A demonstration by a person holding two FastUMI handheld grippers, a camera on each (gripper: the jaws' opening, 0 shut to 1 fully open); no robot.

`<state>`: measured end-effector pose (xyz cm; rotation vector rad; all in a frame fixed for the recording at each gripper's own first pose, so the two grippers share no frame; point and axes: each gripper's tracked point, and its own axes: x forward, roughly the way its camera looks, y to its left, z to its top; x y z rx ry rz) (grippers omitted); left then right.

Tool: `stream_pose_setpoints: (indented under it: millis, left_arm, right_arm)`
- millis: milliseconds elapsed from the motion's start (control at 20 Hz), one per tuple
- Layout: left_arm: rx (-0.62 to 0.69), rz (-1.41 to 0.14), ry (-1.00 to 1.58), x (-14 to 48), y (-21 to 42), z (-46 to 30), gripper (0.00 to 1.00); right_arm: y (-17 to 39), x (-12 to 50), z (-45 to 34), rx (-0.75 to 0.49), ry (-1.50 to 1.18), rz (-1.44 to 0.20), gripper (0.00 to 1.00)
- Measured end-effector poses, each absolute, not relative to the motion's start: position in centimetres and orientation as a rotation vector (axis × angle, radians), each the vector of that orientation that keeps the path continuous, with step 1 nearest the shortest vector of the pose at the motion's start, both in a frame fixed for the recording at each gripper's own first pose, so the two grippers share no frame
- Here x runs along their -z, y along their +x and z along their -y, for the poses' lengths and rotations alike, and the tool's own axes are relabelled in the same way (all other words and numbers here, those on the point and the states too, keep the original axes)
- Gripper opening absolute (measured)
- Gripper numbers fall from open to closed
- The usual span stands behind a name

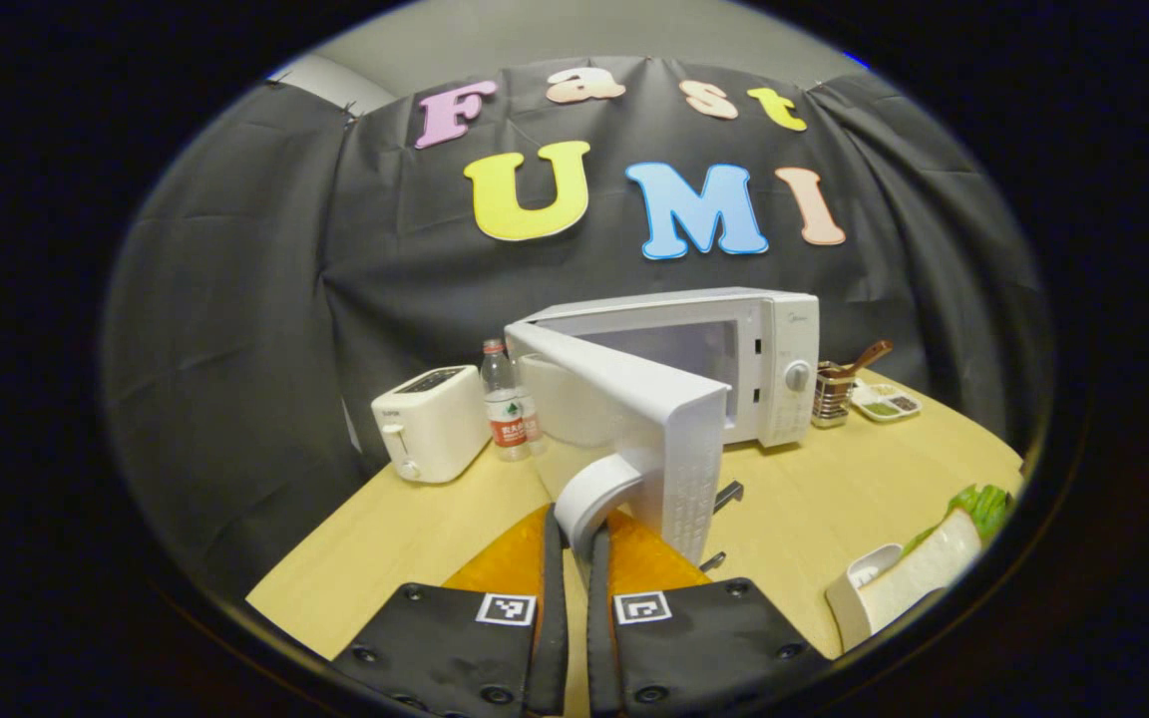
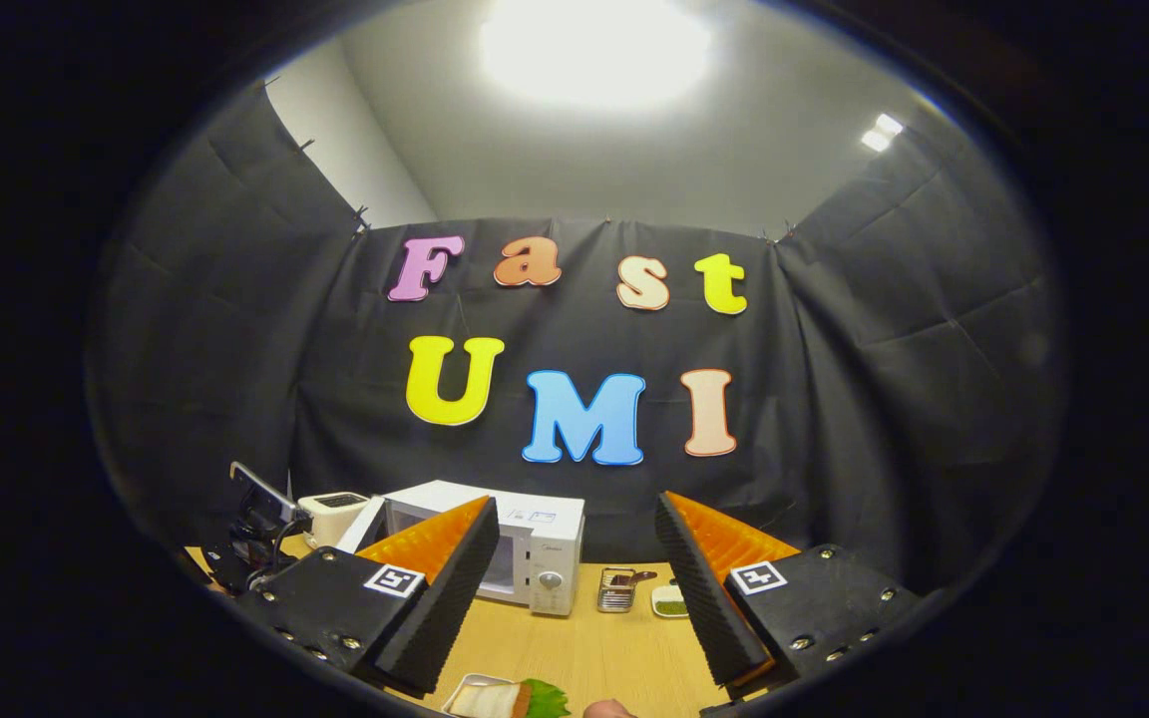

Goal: Open the microwave oven with the left hand, put the food in, and close the microwave oven.

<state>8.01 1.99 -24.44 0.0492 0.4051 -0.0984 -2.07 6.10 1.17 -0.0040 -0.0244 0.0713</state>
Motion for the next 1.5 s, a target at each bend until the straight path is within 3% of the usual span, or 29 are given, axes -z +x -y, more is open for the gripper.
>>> stream_pose_setpoints:
  millis: [800,1200,1250,1450,1500]
  left_arm:
    - [0.240,-0.370,0.022,25.5,7.8,-10.4,0.15]
    - [0.219,-0.376,-0.004,25.8,6.8,-14.6,0.21]
    - [0.205,-0.363,0.004,25.2,6.3,-15.4,0.24]
    - [0.145,-0.321,-0.044,22.0,4.9,-17.9,0.80]
    - [0.123,-0.298,-0.047,20.9,4.3,-18.5,0.86]
  right_arm:
    - [-2.5,-1.5,-18.2,-0.053,-0.002,0.020,0.96]
    - [-2.4,-1.1,-21.3,-0.066,0.023,-0.011,0.96]
    - [-2.4,-1.0,-21.4,-0.071,0.022,-0.014,0.96]
    - [-1.6,-0.5,-21.0,-0.091,0.017,-0.038,0.96]
    - [-1.3,-0.2,-20.7,-0.099,0.014,-0.047,0.95]
